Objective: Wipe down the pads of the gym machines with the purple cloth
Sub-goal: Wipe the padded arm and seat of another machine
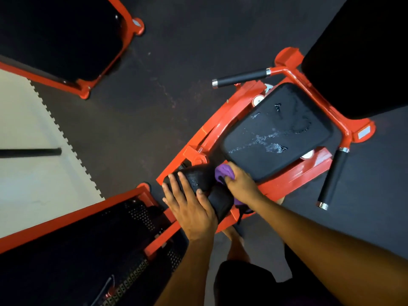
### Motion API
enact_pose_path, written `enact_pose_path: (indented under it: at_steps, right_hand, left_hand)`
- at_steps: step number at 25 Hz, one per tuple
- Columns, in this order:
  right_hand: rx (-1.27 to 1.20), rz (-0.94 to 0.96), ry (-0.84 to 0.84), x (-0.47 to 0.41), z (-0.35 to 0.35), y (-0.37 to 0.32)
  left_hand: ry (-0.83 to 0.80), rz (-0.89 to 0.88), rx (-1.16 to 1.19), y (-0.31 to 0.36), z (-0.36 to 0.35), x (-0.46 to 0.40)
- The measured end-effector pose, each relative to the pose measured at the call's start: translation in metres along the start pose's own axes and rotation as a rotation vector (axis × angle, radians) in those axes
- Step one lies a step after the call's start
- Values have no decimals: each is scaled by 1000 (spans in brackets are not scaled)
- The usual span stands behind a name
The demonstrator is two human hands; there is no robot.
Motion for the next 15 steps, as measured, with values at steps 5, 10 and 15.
enact_pose_path:
  at_steps: [5, 10, 15]
  right_hand:
    - [-97, -98, 18, -3, 20, 25]
    - [-256, -163, 361, 104, 59, 38]
    - [371, 333, 674, 172, 3, -30]
  left_hand:
    - [-71, 34, 2, 7, 6, -7]
    - [-276, -209, -217, -10, 51, -40]
    - [-673, -433, -317, -13, 71, -99]
Point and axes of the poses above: each hand's wrist, its own x-axis away from the middle knuckle, its own z-axis out of the back of the hand, y = z × x, the point moved 2 cm from there along -x, towards the middle knuckle, and after that the axes turned 15 degrees about x, right-handed, at the moved point
